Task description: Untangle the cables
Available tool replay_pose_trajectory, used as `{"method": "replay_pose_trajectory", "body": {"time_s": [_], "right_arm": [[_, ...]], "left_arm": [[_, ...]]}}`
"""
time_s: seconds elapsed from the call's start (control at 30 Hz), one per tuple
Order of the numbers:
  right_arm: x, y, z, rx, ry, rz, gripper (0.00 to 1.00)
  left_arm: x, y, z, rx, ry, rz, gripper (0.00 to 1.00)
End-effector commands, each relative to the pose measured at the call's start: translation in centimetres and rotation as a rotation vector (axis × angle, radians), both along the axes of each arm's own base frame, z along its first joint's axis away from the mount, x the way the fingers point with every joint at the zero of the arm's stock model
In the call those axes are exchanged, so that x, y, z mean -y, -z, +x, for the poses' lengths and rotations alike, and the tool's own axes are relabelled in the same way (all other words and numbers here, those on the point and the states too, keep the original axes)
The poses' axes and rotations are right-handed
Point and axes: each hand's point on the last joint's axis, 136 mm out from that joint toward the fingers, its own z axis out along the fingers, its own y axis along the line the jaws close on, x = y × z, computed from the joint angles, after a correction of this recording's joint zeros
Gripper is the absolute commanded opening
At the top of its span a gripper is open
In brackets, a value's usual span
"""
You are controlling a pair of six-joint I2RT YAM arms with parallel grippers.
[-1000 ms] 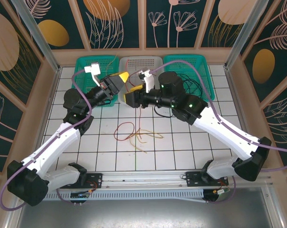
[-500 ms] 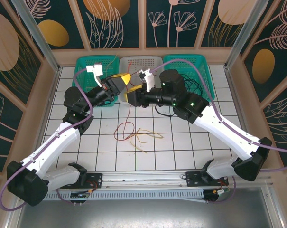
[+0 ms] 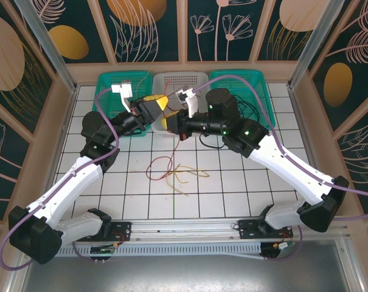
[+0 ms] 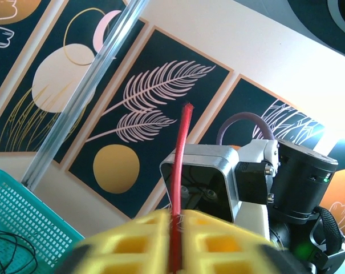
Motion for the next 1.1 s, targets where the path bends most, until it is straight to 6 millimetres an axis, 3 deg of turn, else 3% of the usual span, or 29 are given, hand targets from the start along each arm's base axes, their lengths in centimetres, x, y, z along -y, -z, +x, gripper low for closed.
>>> {"method": "replay_pose_trajectory", "body": {"time_s": [0.0,0.13,0.23,0.33,0.7,0.93,1.07], "right_arm": [[1.6,-5.4,-0.5,0.085,0.02,0.12,0.0],[3.5,-7.5,0.2,0.105,0.065,0.176,0.0],[4.9,-9.0,0.7,0.116,0.086,0.219,0.0],[5.9,-10.2,1.1,0.13,0.112,0.239,0.0],[7.3,-14.3,1.5,0.18,0.116,0.295,0.0],[6.7,-15.6,1.5,0.182,0.079,0.31,0.0],[6.3,-16.0,1.3,0.179,0.05,0.319,0.0]], "left_arm": [[-0.4,-0.9,0.3,0.029,-0.043,0.007,0.59],[-1.9,0.4,1.4,-0.031,-0.163,0.007,0.77],[-3.3,1.5,1.6,-0.063,-0.215,-0.026,0.82],[-3.4,3.1,1.1,-0.055,-0.208,-0.002,0.83],[-0.8,9.9,2.5,-0.063,-0.14,0.159,0.84],[2.1,11.4,1.5,-0.009,-0.002,0.25,0.82],[2.9,12.8,1.9,-0.024,-0.001,0.291,0.81]]}}
